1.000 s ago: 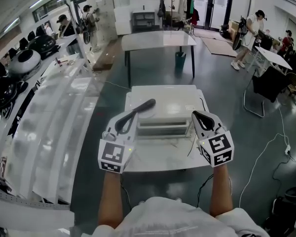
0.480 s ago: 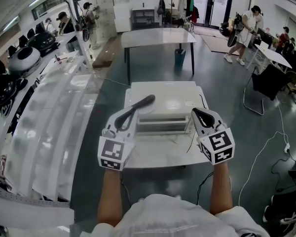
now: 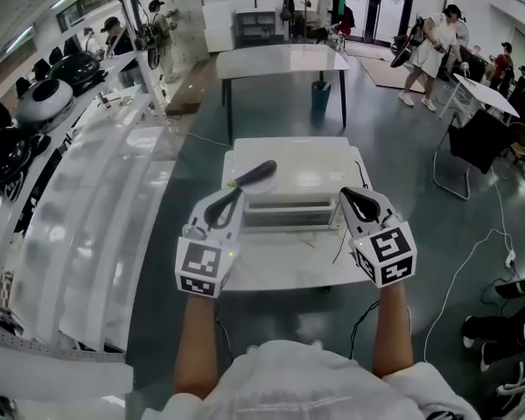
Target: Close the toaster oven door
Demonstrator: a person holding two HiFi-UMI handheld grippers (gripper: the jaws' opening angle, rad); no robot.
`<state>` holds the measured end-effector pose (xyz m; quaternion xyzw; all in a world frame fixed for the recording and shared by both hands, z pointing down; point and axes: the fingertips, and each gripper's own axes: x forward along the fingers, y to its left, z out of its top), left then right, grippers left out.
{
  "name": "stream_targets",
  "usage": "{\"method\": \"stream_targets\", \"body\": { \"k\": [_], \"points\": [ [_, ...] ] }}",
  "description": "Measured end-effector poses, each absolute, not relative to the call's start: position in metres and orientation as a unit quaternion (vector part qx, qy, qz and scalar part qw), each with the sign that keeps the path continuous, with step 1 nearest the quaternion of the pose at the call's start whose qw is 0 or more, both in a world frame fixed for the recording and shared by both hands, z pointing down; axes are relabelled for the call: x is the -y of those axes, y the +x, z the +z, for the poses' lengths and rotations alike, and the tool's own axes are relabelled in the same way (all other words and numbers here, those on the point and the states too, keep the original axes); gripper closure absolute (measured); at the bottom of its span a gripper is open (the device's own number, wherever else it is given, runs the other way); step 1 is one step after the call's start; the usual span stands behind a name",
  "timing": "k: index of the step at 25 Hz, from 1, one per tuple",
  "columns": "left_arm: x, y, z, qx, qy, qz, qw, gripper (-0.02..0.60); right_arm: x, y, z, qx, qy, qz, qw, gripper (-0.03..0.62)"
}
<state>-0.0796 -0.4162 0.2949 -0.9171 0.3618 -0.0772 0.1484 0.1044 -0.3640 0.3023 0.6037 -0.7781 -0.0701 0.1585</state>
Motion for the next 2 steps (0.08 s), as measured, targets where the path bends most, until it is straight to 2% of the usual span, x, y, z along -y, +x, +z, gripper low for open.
{"method": "stream_targets", "body": {
  "k": [2],
  "points": [
    [0.4156, -0.0811, 0.2957, -0.362, -0.917, -0.078, 0.148, 0.561, 0.3635, 0.1031, 0.3041, 0.778, 0.604, -0.069, 0.161, 0.579]
  ]
}}
